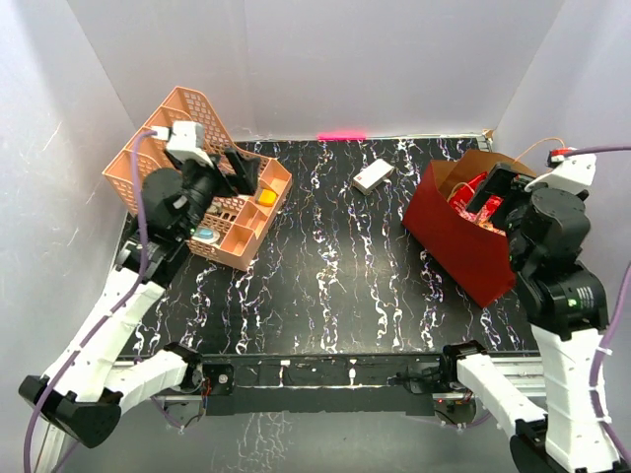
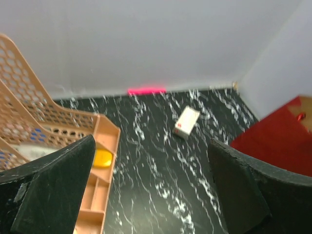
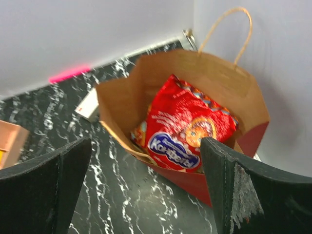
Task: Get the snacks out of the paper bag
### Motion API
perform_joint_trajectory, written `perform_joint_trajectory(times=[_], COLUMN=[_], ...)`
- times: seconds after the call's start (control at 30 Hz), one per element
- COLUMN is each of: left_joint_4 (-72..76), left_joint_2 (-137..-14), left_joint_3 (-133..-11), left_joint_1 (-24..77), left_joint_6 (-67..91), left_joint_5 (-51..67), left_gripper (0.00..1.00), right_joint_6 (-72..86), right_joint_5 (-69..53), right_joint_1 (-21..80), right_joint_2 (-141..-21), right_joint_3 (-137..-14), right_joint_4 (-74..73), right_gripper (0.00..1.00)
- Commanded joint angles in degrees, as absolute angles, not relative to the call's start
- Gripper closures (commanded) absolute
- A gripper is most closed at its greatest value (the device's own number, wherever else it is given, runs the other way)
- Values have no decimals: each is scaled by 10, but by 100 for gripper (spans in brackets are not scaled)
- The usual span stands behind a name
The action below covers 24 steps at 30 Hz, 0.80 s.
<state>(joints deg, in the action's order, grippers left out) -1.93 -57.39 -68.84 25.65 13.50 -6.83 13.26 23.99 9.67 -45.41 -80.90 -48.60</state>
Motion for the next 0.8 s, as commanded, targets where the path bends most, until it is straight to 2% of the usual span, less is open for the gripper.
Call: perform_joint_trajectory(times=[0.0,0.27,0.6,0.67,0.77], left_joint_4=[32,57,79,83,89], left_joint_2=[-555,-544,-531,-533,-535], left_joint_3=[-622,-542,-523,-521,-520], left_joint_1=[305,391,426,430,434], left_joint_6=[134,121,116,114,111], left_joint_5=[-85,-115,-138,-142,-148], left_gripper=[2,2,2,2,2], right_joint_6=[147,109,58,51,46], right_joint_5=[216,134,10,-9,-30], right_joint_1=[53,10,-3,-3,-4], right_joint_2=[-467,-522,-569,-573,-580], right_joint_3=[-786,-763,-748,-745,-743], right_joint_4=[-491,-506,-481,-472,-467], right_gripper=[2,2,5,11,35])
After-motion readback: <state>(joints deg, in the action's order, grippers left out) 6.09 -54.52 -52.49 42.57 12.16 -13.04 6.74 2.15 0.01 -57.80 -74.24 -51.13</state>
